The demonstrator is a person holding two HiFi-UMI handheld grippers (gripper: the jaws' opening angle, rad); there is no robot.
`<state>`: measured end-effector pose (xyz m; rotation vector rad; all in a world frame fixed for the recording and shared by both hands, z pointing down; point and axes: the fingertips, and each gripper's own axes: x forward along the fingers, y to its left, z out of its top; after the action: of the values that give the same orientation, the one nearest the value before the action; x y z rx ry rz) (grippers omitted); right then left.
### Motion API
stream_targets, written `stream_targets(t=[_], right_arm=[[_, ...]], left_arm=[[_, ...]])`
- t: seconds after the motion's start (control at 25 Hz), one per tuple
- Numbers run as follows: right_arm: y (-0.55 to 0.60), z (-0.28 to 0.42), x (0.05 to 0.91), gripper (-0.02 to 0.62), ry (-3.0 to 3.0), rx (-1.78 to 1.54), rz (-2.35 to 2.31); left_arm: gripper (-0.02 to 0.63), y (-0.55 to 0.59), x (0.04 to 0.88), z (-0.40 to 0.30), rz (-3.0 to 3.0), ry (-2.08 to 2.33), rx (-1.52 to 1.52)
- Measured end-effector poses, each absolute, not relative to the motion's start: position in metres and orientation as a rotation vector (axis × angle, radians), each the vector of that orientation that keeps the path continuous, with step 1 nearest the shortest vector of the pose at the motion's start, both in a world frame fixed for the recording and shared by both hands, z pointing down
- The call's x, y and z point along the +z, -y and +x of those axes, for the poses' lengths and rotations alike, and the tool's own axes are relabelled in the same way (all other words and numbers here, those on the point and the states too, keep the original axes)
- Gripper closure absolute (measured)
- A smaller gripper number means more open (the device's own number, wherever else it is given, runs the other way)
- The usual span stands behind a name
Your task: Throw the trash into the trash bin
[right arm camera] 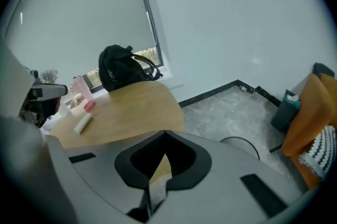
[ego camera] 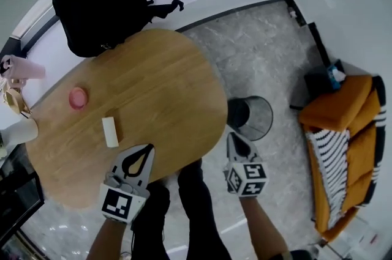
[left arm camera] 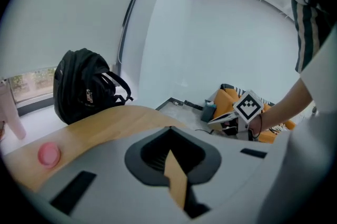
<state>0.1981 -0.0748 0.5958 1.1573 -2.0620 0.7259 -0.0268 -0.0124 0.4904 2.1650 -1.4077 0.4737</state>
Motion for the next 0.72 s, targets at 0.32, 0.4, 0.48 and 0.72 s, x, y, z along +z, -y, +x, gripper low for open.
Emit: stream_targets(t=[0.32, 0.4, 0.48, 0.72], right_arm=[[0.054, 0.101, 0.541, 0.595, 2.24, 0.581, 1.009], [0.047, 0.077, 0.535, 0.595, 2.267, 0.577, 0.977], [0.038, 0.05, 0.531, 0.595, 2.293, 0.576, 0.936], [0.006, -0.019, 0.529, 0.595, 2.327, 0.531, 0.744]], left_arm=[[0.608, -0.029, 0.471, -0.081, 2.064, 1.532, 0.414], [0.607, -0.038, 0.468, -0.095, 2.036, 1.559, 0.393], [0.607, -0.05, 0.465, -0.112, 2.013, 1.585, 0.397], [0.607, -0.086, 0.467, -0.154, 1.943, 1.654, 0.387]])
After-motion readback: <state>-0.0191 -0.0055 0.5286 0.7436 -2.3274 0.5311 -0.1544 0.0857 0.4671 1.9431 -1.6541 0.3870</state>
